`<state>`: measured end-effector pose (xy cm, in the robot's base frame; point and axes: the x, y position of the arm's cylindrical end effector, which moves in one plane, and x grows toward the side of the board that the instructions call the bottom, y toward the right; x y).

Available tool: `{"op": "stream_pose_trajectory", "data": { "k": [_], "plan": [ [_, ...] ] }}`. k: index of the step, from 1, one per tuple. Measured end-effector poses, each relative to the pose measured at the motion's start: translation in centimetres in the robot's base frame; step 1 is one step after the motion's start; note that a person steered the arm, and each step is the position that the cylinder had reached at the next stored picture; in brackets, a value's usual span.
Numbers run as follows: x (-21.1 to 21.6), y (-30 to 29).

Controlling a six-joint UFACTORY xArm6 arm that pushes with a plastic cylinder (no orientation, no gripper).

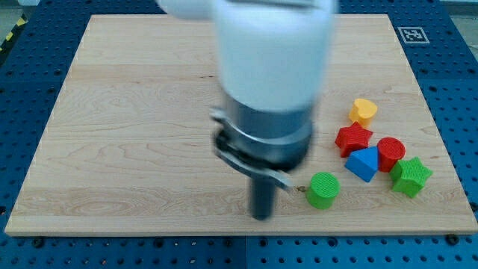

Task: Point at the green circle

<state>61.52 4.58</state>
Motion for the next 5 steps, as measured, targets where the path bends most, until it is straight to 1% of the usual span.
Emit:
{"op": "stream_pose_trajectory", "data": {
  "k": [1, 2, 4, 5],
  "plan": [
    [0.3, 6.8],
    [0.4, 11.0],
    [0.0, 9.4],
    [-1.1, 9.1]
  ]
}}
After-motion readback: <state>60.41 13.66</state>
